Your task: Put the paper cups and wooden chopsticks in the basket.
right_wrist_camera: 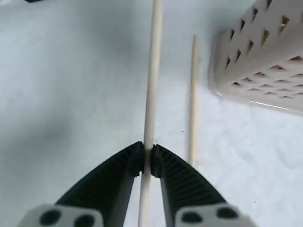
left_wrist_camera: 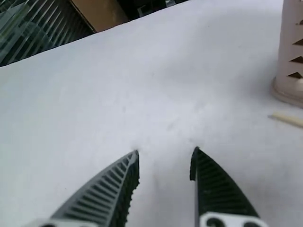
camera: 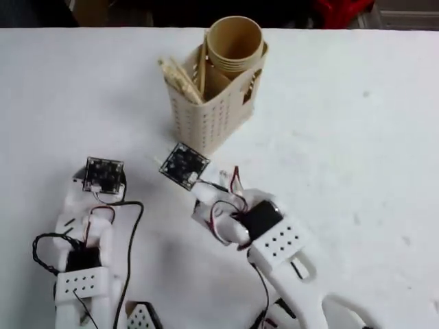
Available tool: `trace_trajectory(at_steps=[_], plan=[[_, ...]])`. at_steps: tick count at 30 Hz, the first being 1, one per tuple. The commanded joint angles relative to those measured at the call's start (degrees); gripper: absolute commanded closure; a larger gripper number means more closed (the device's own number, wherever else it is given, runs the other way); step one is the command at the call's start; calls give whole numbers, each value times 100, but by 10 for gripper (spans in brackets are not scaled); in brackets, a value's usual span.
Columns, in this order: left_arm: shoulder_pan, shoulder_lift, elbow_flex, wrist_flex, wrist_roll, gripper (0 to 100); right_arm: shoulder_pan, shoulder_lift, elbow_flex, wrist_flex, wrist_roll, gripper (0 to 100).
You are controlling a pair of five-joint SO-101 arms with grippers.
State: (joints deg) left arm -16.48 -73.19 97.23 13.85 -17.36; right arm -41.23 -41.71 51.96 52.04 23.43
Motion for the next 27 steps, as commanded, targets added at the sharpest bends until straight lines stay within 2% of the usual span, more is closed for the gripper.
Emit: trace_trajectory(at_steps=[1, 22, 27], plan=[[66, -119, 0, 26, -62, 810, -4, -330, -35, -40, -9, 982], [66, -119, 0, 18, -62, 811, -13, -541, -53, 75, -9, 982], [66, -119, 0, 18, -62, 811, -13, -541, -53, 75, -237, 982]])
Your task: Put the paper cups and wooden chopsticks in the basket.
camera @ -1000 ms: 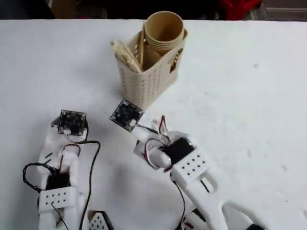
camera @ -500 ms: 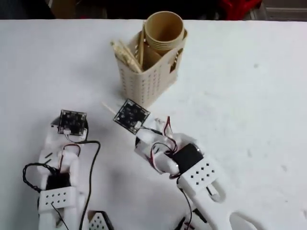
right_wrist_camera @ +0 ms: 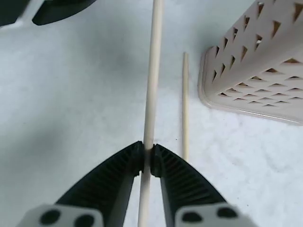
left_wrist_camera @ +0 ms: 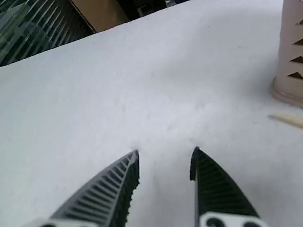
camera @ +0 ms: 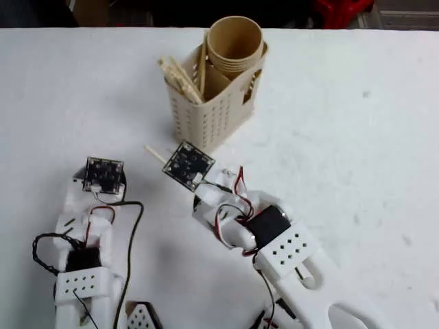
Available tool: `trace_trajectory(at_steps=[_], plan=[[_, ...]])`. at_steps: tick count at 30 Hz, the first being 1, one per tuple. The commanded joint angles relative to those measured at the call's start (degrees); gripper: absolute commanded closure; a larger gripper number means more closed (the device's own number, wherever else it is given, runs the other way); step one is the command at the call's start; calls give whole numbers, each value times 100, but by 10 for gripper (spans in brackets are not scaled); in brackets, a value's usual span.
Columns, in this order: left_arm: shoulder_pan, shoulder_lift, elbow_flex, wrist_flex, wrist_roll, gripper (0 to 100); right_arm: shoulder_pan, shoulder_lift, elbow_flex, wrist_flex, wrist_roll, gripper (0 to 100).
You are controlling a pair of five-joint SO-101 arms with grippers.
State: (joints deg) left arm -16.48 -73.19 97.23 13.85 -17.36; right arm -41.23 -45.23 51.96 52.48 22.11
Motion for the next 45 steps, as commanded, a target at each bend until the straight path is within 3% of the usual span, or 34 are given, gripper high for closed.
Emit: trace_trajectory(at_steps=[1, 25, 45], plan=[[66, -119, 0, 18, -62, 811, -13, -189, -53, 31, -105, 982], [66, -119, 0, 18, -62, 811, -4, -189, -141, 31, -105, 982], [75, -119, 0, 9, -62, 810, 31, -180, -3165, 1305, -141, 982]])
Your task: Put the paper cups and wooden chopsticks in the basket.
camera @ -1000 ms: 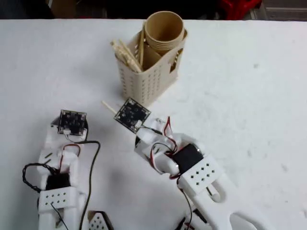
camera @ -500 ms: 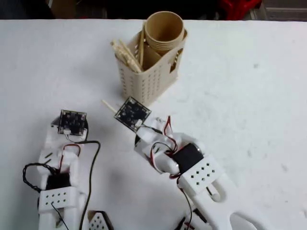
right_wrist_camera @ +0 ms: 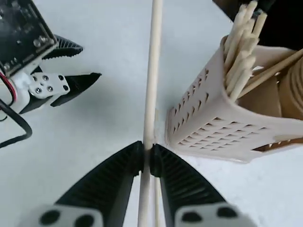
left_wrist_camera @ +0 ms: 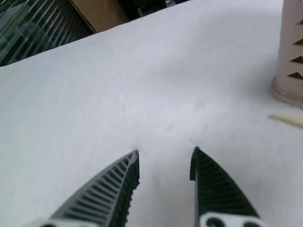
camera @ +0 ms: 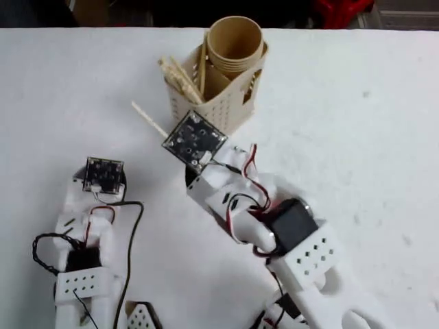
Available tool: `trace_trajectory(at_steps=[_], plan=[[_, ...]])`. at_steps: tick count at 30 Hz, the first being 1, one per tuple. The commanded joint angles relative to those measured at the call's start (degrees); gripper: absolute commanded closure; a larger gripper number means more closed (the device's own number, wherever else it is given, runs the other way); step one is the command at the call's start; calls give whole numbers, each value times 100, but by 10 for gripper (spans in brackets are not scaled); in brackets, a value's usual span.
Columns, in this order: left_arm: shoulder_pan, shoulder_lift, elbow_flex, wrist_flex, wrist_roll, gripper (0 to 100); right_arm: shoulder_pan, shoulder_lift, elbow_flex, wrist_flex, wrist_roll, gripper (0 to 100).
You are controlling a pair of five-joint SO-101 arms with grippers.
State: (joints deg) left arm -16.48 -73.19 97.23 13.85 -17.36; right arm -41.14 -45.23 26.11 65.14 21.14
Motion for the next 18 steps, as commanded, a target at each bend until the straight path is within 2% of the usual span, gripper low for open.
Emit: trace_trajectory(at_steps=[1, 6, 12, 18], plan=[[75, -119, 0, 9, -62, 810, 31, -180, -712, 31, -26, 982], [75, -119, 0, 18, -62, 810, 303, -119, -1354, -277, -18, 982], [75, -119, 0, 26, -62, 810, 1297, -84, -1415, -2158, -62, 982], [75, -119, 0, 26, -62, 810, 1323, 629, -1451, -3336, -105, 982]])
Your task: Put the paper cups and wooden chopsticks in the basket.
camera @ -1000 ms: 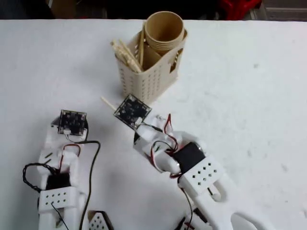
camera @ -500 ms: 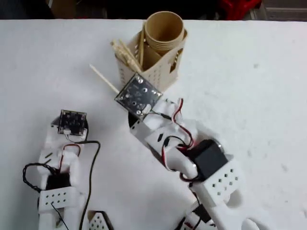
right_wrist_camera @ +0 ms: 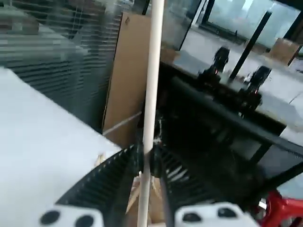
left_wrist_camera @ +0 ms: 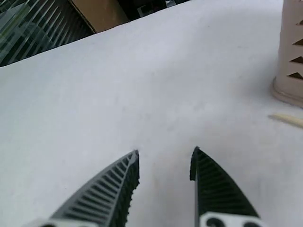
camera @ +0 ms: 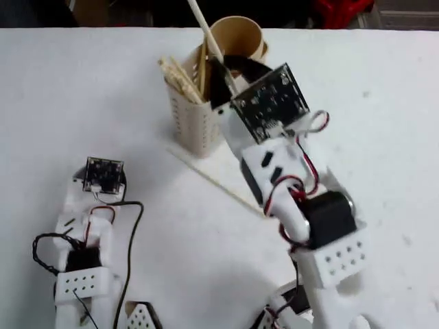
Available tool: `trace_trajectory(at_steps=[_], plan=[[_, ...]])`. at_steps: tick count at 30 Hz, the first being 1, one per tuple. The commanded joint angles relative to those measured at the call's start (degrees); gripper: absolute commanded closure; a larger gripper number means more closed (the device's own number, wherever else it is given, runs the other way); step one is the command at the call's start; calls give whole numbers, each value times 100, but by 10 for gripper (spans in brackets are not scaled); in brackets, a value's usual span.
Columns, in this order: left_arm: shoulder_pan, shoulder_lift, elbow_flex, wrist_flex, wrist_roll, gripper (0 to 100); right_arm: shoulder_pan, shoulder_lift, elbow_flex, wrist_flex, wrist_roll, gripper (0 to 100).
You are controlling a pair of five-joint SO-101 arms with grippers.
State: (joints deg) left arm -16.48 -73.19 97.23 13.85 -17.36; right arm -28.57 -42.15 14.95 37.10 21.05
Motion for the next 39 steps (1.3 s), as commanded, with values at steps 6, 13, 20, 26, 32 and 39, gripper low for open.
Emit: trace_trajectory(at_steps=[6, 13, 20, 26, 32, 39], plan=[[75, -119, 0, 26, -62, 809, 171, 1543, -343, -1736, -730, 982], [75, -119, 0, 26, -62, 809, 198, 2369, -826, -2202, -747, 981], [75, -119, 0, 26, -62, 809, 163, 2862, -879, -2598, -782, 981], [75, -119, 0, 26, -62, 809, 145, 3301, -853, -2826, -782, 981], [75, -119, 0, 26, -62, 809, 119, 3231, -141, -3301, -993, 981], [75, -119, 0, 26, -62, 809, 136, 2290, 1143, -3547, -1020, 965]])
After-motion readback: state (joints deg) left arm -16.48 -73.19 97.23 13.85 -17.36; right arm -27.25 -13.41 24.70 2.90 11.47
